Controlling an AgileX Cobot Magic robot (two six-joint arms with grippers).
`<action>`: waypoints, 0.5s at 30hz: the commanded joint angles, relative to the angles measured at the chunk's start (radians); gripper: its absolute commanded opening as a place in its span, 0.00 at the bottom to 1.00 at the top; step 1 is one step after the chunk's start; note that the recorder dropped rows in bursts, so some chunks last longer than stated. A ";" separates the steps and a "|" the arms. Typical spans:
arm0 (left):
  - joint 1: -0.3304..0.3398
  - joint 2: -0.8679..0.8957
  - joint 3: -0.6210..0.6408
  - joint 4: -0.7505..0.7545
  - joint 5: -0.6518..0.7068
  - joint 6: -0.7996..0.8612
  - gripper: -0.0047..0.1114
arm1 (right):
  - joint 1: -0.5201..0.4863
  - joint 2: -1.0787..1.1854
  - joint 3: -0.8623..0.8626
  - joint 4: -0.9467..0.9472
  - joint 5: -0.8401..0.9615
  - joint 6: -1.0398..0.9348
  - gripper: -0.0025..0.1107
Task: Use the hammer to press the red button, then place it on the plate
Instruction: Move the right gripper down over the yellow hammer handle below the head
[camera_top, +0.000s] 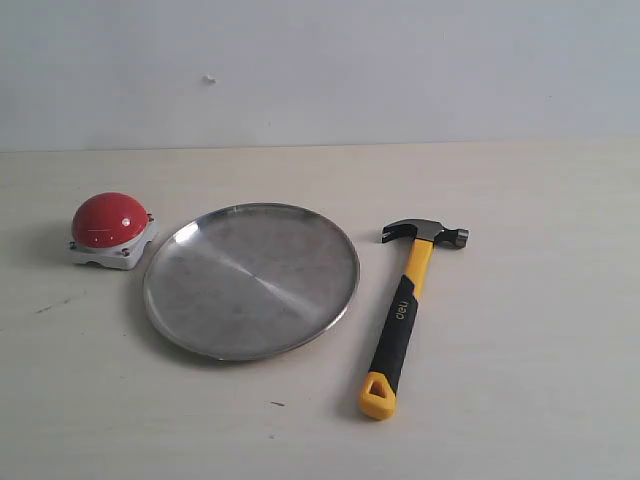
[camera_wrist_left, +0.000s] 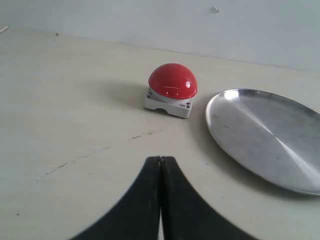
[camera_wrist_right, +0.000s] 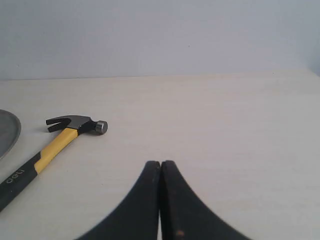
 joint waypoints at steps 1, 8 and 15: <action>0.003 -0.007 0.003 0.002 -0.004 -0.003 0.04 | -0.005 -0.007 0.006 0.000 -0.009 -0.008 0.02; 0.003 -0.007 0.003 0.002 -0.004 -0.003 0.04 | -0.005 -0.007 0.006 -0.005 -0.012 -0.008 0.02; 0.003 -0.007 0.003 0.002 -0.004 -0.003 0.04 | -0.005 -0.007 0.006 0.102 -0.205 0.018 0.02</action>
